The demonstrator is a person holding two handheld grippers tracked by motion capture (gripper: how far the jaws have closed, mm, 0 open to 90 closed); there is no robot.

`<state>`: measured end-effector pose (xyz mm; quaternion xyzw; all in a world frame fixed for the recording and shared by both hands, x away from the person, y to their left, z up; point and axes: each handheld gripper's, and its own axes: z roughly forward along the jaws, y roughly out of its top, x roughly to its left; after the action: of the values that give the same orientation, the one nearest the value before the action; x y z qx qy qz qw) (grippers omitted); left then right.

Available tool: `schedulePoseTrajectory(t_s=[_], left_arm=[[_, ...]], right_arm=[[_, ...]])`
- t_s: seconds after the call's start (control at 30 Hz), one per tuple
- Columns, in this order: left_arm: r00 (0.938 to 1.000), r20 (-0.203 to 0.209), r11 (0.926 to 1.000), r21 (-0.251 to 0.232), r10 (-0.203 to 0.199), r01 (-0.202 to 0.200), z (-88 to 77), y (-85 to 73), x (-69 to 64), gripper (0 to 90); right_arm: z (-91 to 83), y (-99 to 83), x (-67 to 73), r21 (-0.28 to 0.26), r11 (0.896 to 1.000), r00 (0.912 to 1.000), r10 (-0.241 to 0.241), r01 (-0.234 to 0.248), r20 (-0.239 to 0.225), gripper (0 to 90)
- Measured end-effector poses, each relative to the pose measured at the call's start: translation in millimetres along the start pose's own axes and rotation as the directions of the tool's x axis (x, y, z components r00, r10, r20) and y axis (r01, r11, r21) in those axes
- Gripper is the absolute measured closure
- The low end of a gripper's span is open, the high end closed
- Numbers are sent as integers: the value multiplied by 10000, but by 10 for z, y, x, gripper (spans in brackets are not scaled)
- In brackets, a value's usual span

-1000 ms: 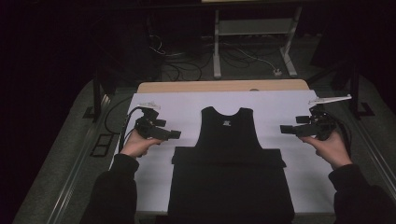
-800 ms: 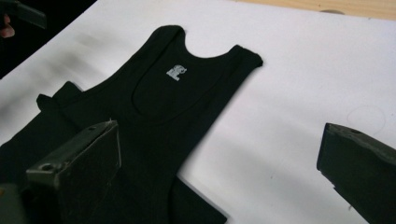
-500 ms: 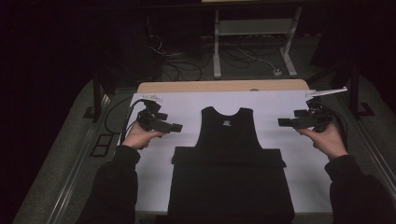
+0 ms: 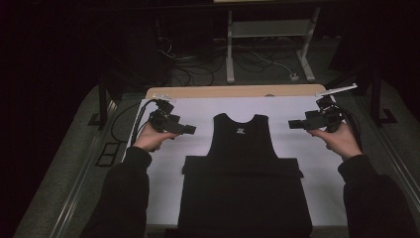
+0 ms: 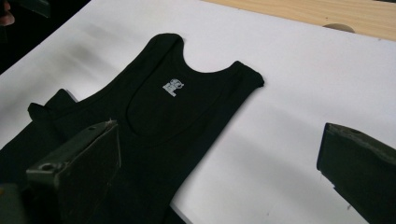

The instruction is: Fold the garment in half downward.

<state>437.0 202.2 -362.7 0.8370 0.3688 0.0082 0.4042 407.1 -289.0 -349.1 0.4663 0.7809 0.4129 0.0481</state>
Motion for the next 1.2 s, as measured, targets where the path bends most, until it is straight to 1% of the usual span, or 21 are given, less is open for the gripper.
schedulePoseTrajectory(t_s=[0.07,0.1,0.2,0.37,0.53,0.57,0.6,0.83,0.93,1.0,1.07,1.2], left_arm=[[10000,-9,10000,94,20,-20,26,24,3,0],[10000,-7,10000,78,22,-22,38,34,5,0],[10000,-12,10000,84,35,-35,61,65,16,0],[10000,-30,9998,181,56,-56,110,115,31,0],[9999,-49,9996,214,157,-156,197,182,42,0],[9998,-57,9995,268,173,-171,216,192,36,0],[9996,-51,9989,370,284,-282,241,211,30,0],[9992,-43,9984,415,397,-395,315,315,25,0],[9994,-137,9986,409,332,-326,351,342,38,0],[9994,-136,9985,435,324,-318,385,350,53,0],[9995,-106,9987,418,310,-306,422,354,61,0],[9997,-84,9992,333,234,-231,486,350,76,0]], right_arm=[[34,18,-3,61,10000,10000,34,-34,-31,0],[50,25,-10,103,9999,10000,-30,30,-36,0],[97,38,-28,106,9999,10000,27,-26,-75,0],[165,51,-75,207,9998,10000,-2,2,11,0],[217,93,-115,72,9999,10000,95,-95,-12,0],[233,102,-120,84,10000,10000,50,-50,27,0],[245,109,-122,107,9999,10000,44,-45,21,0],[330,174,-143,156,9999,10000,3,-3,53,0],[373,196,-155,221,9998,10000,4,-6,71,0],[410,208,-164,252,9997,9999,-48,45,117,0],[444,223,-167,277,9996,10000,10,-13,92,0],[511,230,-173,283,9996,10000,-64,62,66,0]])
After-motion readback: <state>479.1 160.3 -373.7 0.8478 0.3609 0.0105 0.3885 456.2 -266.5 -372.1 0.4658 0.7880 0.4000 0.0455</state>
